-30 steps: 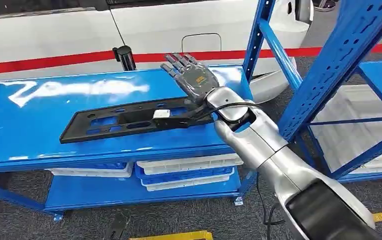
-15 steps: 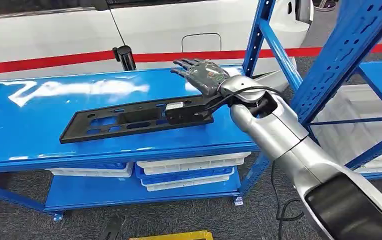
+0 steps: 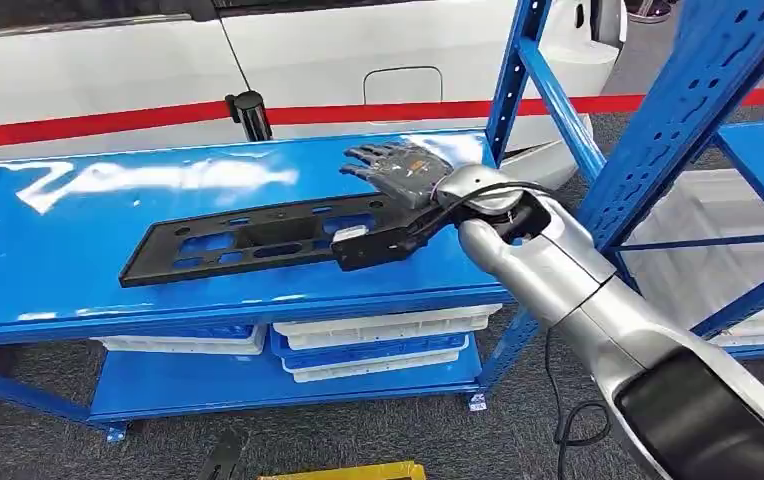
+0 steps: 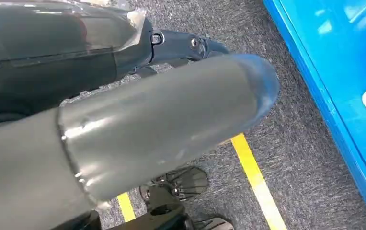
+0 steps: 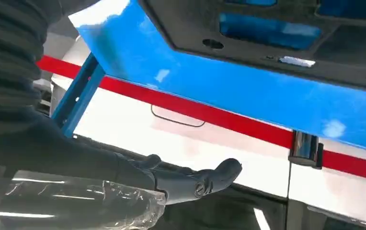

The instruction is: Take the parts from the cabinet and place them on the table.

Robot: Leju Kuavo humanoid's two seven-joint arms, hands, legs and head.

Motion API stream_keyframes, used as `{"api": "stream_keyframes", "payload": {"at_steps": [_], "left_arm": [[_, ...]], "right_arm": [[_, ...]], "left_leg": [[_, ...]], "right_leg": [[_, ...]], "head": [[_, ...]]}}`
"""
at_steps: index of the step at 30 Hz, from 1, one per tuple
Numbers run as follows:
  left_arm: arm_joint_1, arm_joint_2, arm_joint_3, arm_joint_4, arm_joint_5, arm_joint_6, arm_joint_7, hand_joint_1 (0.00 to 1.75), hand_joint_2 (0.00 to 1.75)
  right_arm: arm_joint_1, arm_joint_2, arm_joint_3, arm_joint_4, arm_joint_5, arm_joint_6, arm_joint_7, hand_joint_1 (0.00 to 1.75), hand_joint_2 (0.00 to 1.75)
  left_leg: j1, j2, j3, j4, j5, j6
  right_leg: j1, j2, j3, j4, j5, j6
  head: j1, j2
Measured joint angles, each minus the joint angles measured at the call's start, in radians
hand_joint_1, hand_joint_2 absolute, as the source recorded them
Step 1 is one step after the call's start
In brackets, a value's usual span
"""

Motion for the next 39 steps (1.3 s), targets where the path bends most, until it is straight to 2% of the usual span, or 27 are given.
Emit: {"api": "stream_keyframes", "payload": {"at_steps": [9,15,26,33,39], "left_arm": [[-0.002,0.000,0.003,0.000,-0.004,-0.001,0.003,0.00,0.00],[-0.002,-0.003,0.010,-0.002,-0.013,0.002,0.005,0.00,0.00],[-0.009,-0.006,0.011,-0.008,-0.021,-0.001,0.006,0.00,0.00],[-0.021,-0.015,0.011,-0.008,-0.030,-0.001,0.008,0.00,0.00],[-0.023,-0.021,0.017,-0.008,-0.031,0.000,0.009,0.00,0.00]], "right_arm": [[0.026,-0.008,0.064,-0.032,-0.010,0.024,0.023,0.00,1.75],[0.044,-0.020,0.117,-0.109,-0.013,0.024,0.058,0.00,1.75],[0.051,-0.050,0.171,-0.202,-0.014,0.033,0.080,0.00,1.75],[0.071,-0.059,0.202,-0.210,0.031,-0.027,0.116,0.00,1.75],[0.099,-0.023,0.225,-0.188,0.068,-0.075,0.122,0.00,1.75]], "left_leg": [[0.000,0.000,0.000,0.000,0.000,0.000],[0.000,0.000,0.000,0.000,0.000,0.000],[0.000,0.000,0.000,0.000,0.000,0.000],[0.000,0.000,0.000,0.000,0.000,0.000],[0.000,0.000,0.000,0.000,-0.001,0.001]], "right_leg": [[0.000,0.000,0.000,0.000,0.000,0.000],[0.000,0.000,0.000,0.000,0.000,0.000],[0.000,0.000,0.000,0.000,0.000,0.000],[0.000,0.000,0.000,0.000,0.000,0.000],[0.000,0.001,0.000,0.000,0.000,0.000]], "head": [[0.000,0.000],[0.000,0.000],[0.000,0.000],[0.000,0.000],[0.000,0.000]]}}
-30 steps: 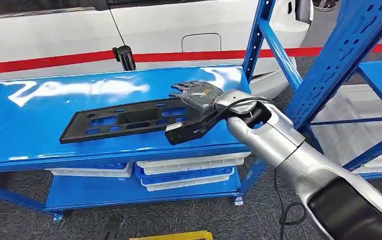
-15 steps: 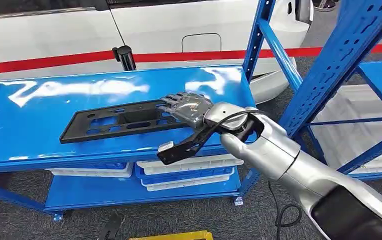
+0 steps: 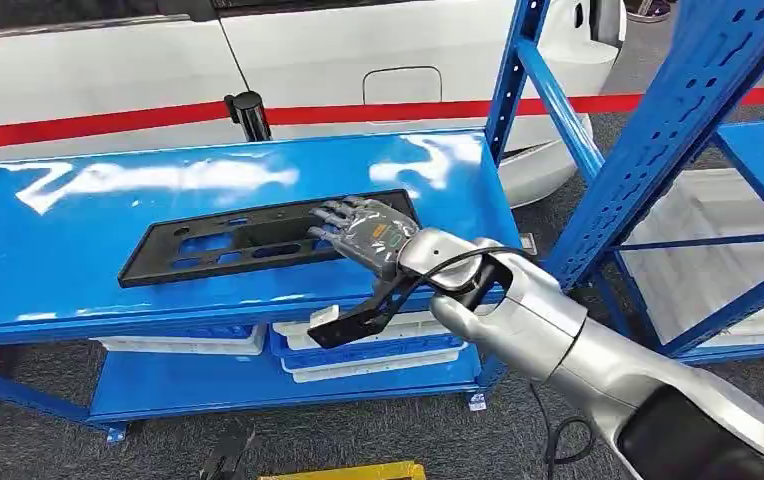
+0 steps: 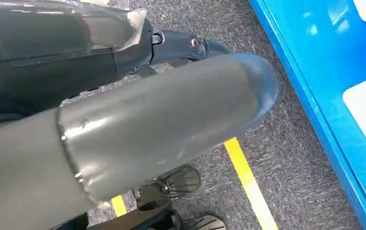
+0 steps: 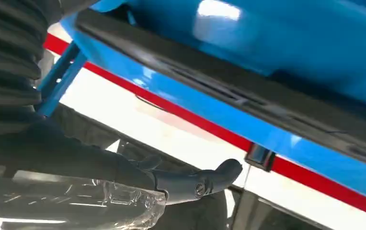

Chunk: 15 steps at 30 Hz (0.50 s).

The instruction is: Take the parts from the cabinet and place them on the table.

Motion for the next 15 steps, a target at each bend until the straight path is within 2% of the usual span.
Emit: {"api": "stream_keyframes", "payload": {"at_steps": [6,15], "left_arm": [[-0.001,-0.004,0.007,-0.004,0.000,0.000,0.000,0.00,0.00],[-0.001,-0.005,0.011,-0.006,-0.001,0.001,0.000,0.00,0.00]], "right_arm": [[0.013,0.034,0.015,0.024,0.005,-0.002,0.003,0.00,1.75],[0.013,0.047,0.016,0.045,0.008,-0.003,0.004,0.00,1.75]], "left_leg": [[0.000,0.000,0.000,0.000,0.000,0.000],[0.000,0.000,0.000,0.000,0.000,0.000]], "right_leg": [[0.000,0.000,0.000,0.000,0.000,0.000],[0.000,0.000,0.000,0.000,0.000,0.000]], "head": [[0.000,0.000],[0.000,0.000]]}}
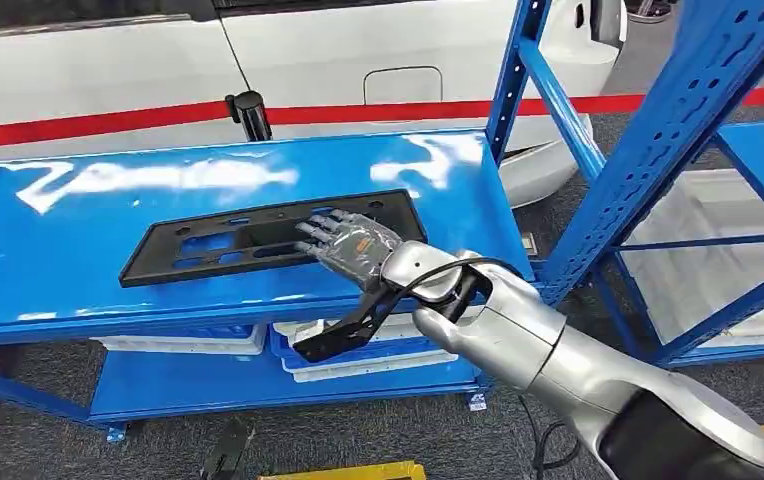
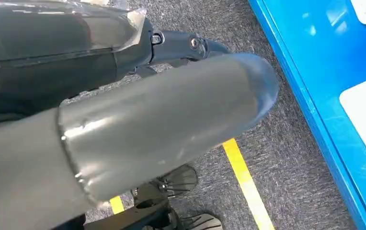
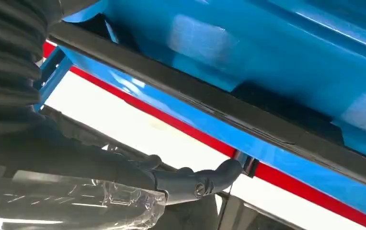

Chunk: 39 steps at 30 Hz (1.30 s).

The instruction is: Take the parts from the cabinet and place them on the table.

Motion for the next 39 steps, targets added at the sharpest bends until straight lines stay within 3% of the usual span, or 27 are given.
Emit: {"api": "stream_keyframes", "payload": {"at_steps": [6,17,27,39], "left_arm": [[-0.005,-0.003,0.000,0.000,-0.010,-0.002,0.007,0.00,0.00],[-0.017,-0.014,0.000,0.000,-0.023,-0.003,0.009,0.00,0.00],[-0.020,-0.014,0.000,0.000,-0.028,-0.009,0.010,0.00,0.00],[-0.023,-0.016,0.003,0.000,-0.034,-0.013,-0.003,0.00,0.00]], "right_arm": [[0.001,0.025,0.000,0.033,0.015,-0.018,0.013,0.00,1.75],[0.003,0.126,-0.033,0.190,0.082,-0.095,0.050,0.00,1.75],[0.001,0.161,-0.050,0.261,0.099,-0.098,0.051,0.00,1.75],[-0.018,0.219,-0.072,0.390,0.151,-0.169,0.077,0.00,1.75]], "left_leg": [[0.000,0.000,0.000,0.000,0.000,0.000],[0.000,0.000,0.000,0.000,0.000,0.000],[0.000,0.000,0.000,0.000,0.000,0.000],[0.000,0.000,0.000,0.000,0.000,0.000]], "right_leg": [[0.000,0.000,0.000,0.000,0.000,0.000],[0.000,0.000,0.000,0.000,0.000,0.000],[0.000,0.000,0.000,0.000,0.000,0.000],[0.000,0.000,0.000,0.000,0.000,0.000]], "head": [[0.000,0.000],[0.000,0.000],[0.000,0.000],[0.000,0.000]]}}
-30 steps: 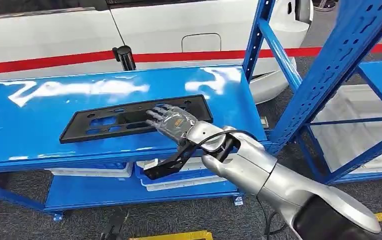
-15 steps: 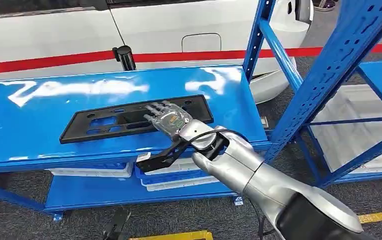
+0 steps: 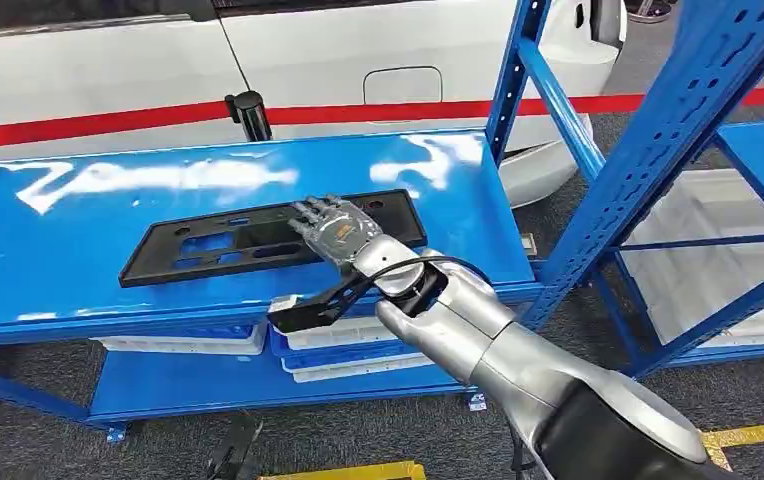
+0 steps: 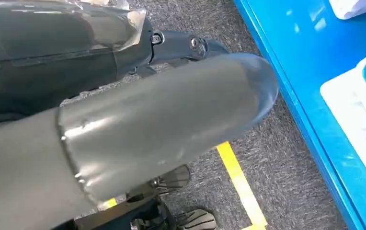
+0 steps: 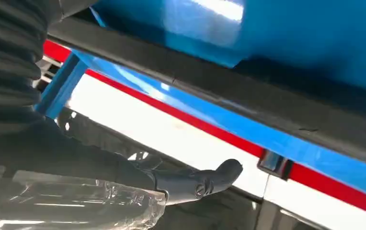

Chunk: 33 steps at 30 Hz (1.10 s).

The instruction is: Take the parts from the cabinet and place them on the table.

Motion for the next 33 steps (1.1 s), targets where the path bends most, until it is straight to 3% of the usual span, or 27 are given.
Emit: {"api": "stream_keyframes", "payload": {"at_steps": [7,15,27,33], "left_arm": [[-0.001,0.000,0.002,0.000,-0.004,0.000,-0.009,0.00,0.00],[-0.001,0.000,0.014,0.000,0.007,0.001,-0.009,0.00,0.00],[0.003,0.001,0.064,0.000,0.053,-0.062,-0.018,0.00,0.00],[0.003,0.002,0.070,0.000,0.029,-0.021,-0.065,0.00,0.00]], "right_arm": [[-0.001,0.014,-0.015,0.054,0.008,-0.011,0.006,0.00,1.75],[-0.016,0.052,-0.043,0.126,0.060,-0.065,0.058,0.00,1.75],[-0.038,0.093,-0.071,0.247,0.110,-0.103,0.109,0.00,1.75],[-0.049,0.096,-0.095,0.280,0.146,-0.123,0.164,0.00,1.75]], "left_leg": [[0.000,0.000,0.000,0.000,0.000,0.000],[0.000,0.000,0.000,0.000,0.000,0.000],[0.000,0.000,0.000,0.000,0.000,0.000],[0.000,0.000,0.000,0.000,0.000,0.000]], "right_leg": [[0.000,0.000,0.000,0.000,0.000,0.000],[0.000,0.000,0.000,0.000,0.000,0.000],[0.000,0.000,0.000,0.000,0.000,0.000],[0.000,0.000,0.000,0.000,0.000,0.000]], "head": [[0.000,0.000],[0.000,0.000],[0.000,0.000],[0.000,0.000]]}}
